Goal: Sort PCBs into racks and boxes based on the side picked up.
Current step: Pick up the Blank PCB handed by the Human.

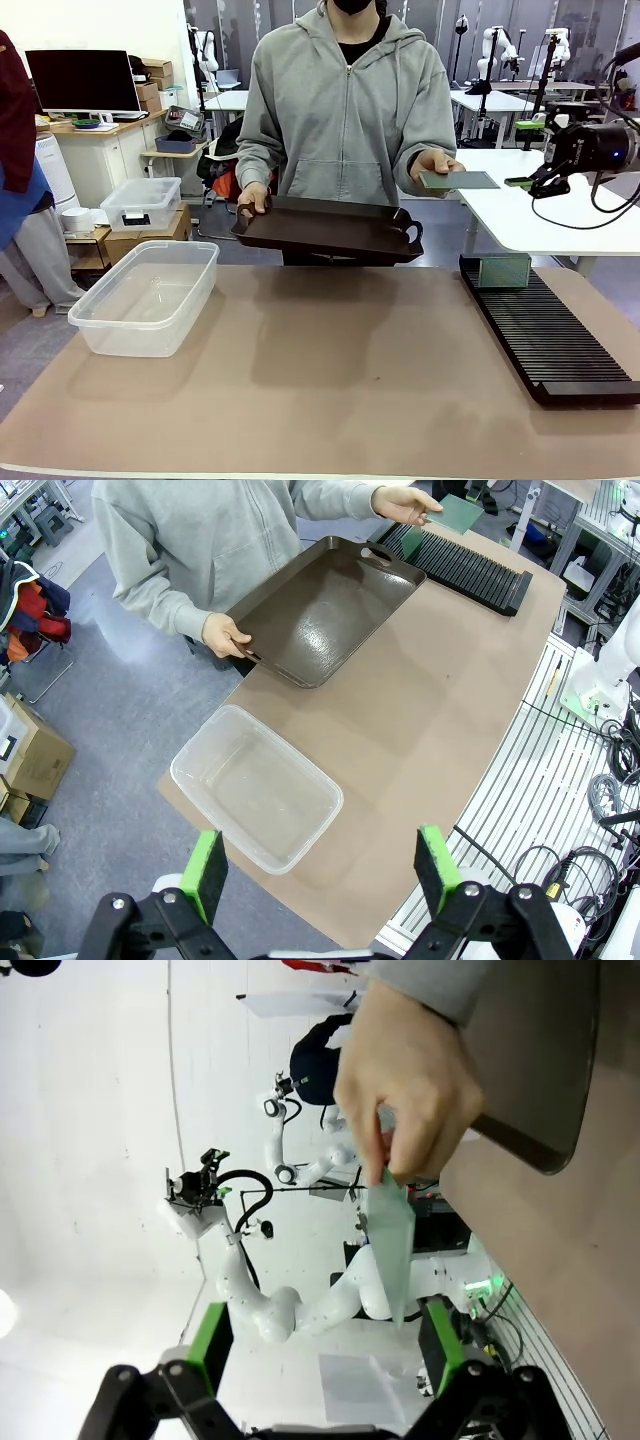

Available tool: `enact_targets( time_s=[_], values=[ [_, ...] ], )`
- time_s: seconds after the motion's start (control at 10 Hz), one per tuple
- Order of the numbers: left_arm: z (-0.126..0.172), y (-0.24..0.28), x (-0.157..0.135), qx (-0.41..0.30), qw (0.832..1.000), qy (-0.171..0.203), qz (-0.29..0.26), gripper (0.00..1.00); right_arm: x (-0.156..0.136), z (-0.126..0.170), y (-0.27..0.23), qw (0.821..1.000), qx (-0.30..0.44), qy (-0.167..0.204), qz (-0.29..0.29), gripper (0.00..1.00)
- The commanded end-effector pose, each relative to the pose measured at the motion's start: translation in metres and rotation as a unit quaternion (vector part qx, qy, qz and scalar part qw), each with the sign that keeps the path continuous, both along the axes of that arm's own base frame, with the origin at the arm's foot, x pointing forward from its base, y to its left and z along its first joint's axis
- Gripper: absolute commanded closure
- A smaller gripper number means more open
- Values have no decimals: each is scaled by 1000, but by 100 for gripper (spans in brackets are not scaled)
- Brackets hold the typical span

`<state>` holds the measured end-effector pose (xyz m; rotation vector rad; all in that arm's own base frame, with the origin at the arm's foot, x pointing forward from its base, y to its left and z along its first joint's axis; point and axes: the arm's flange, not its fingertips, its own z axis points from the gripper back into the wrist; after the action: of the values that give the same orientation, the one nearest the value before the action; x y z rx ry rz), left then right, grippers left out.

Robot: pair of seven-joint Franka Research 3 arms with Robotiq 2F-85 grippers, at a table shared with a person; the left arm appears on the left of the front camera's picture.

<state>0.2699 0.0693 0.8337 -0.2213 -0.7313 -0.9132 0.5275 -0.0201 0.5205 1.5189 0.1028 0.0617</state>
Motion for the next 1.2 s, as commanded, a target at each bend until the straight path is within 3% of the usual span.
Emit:
enact_targets(
  time_s=[0.0, 0.2, 1.1],
  values=[
    [-2, -1, 0, -2, 1000, 2, 2, 0, 1, -5, 10, 999, 18, 23, 18, 0],
    [-2, -1, 0, -2, 1000, 2, 2, 0, 3, -12, 18, 999, 10, 29, 31, 0],
    [-2, -1, 0, -2, 1000, 2, 2, 0, 23, -26, 39, 996, 25, -24, 78, 0]
  ],
)
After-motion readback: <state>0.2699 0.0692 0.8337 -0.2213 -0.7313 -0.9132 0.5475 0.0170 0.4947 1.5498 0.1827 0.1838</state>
